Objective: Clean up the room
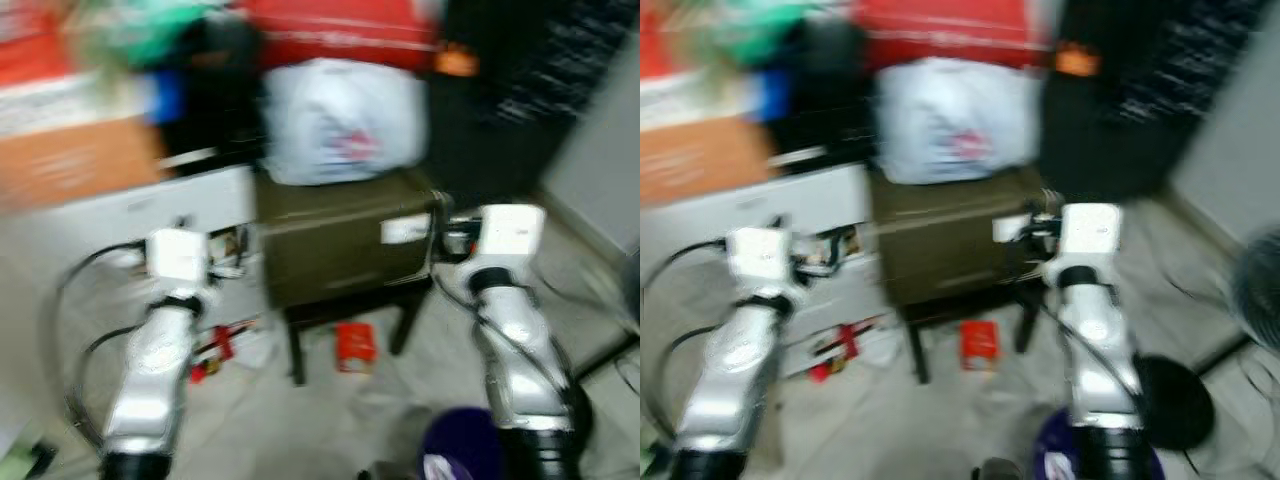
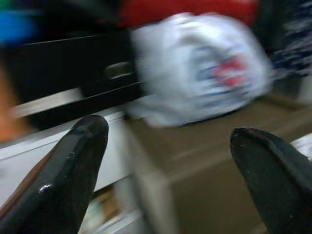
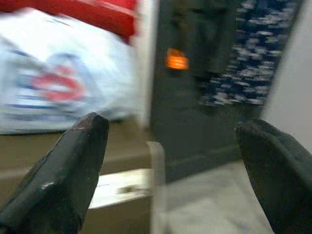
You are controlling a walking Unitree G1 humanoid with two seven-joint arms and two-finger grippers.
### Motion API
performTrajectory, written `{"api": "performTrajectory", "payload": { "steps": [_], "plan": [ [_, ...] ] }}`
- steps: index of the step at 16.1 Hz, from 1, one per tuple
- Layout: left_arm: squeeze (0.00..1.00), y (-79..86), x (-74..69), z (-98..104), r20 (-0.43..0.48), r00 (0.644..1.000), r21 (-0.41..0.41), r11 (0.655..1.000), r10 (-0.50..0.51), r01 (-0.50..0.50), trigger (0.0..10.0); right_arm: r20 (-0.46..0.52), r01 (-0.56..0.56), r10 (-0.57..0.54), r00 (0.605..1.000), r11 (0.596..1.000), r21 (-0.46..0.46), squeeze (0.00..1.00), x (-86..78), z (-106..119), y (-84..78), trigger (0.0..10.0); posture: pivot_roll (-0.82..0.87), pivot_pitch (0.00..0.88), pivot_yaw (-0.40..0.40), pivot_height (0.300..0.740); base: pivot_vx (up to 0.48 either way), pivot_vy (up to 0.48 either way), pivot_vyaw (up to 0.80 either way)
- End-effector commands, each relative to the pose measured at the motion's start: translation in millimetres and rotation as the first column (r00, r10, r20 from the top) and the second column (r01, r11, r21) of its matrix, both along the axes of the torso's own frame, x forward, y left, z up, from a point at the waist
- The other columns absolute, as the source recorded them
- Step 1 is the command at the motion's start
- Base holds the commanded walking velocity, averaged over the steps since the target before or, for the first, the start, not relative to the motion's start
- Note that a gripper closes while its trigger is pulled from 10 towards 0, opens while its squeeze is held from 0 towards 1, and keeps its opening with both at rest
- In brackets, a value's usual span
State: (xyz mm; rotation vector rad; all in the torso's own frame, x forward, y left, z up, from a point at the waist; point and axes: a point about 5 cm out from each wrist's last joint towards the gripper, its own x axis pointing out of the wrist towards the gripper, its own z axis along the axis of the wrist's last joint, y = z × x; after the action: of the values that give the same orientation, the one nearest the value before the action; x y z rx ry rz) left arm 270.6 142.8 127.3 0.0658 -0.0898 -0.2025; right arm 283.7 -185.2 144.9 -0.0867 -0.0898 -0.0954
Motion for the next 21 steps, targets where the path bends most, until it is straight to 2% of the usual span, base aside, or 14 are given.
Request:
{"api": "performTrajectory", "payload": {
  "steps": [1,3,9,14,20,21],
  "plan": [
    [0.0,14.5,-2.5,0.9,0.004,0.999,0.019,0.999,0.039,-0.039,10.0,0.017,-0.052,0.052,0.999,0.998,0.023,0.0,4.1,4.5,15.4,10.0,-0.05,0.0,0.015,0.74,0.319,0.0,-0.79],
    [0.0,15.0,-2.0,-0.7,-0.008,0.998,0.0,0.998,0.057,-0.057,10.0,0.02,-0.065,0.064,0.998,0.998,0.023,0.0,5.0,4.3,16.8,10.0,-0.05,0.0,0.013,0.74,0.133,0.0,-0.21],
    [0.0,18.5,0.5,-2.1,-0.014,0.996,0.02,0.996,0.086,-0.086,10.0,0.028,-0.097,0.096,0.995,0.995,0.028,0.0,7.4,5.1,21.9,10.0,-0.05,0.0,0.016,0.74,0.0,0.0,0.0],
    [0.0,20.7,3.3,-2.7,-0.012,0.995,0.048,0.994,0.095,-0.095,10.0,0.037,-0.105,0.104,0.994,0.994,0.023,0.0,6.9,5.8,23.7,10.0,-0.06,0.0,0.028,0.74,0.0,0.0,0.73],
    [0.0,20.0,6.3,-2.0,-0.003,0.996,0.05,0.995,0.09,-0.089,10.0,0.048,-0.089,0.087,0.995,0.995,0.035,0.0,8.1,6.6,22.2,10.0,-0.06,0.0,0.029,0.74,0.0,0.0,0.0],
    [0.0,22.4,4.8,-2.3,-0.005,0.995,0.039,0.994,0.099,-0.099,10.0,0.052,-0.097,0.096,0.994,0.995,0.01,0.0,8.2,7.2,23.2,10.0,-0.06,0.0,0.029,0.74,0.0,0.0,0.8]
  ]
}}
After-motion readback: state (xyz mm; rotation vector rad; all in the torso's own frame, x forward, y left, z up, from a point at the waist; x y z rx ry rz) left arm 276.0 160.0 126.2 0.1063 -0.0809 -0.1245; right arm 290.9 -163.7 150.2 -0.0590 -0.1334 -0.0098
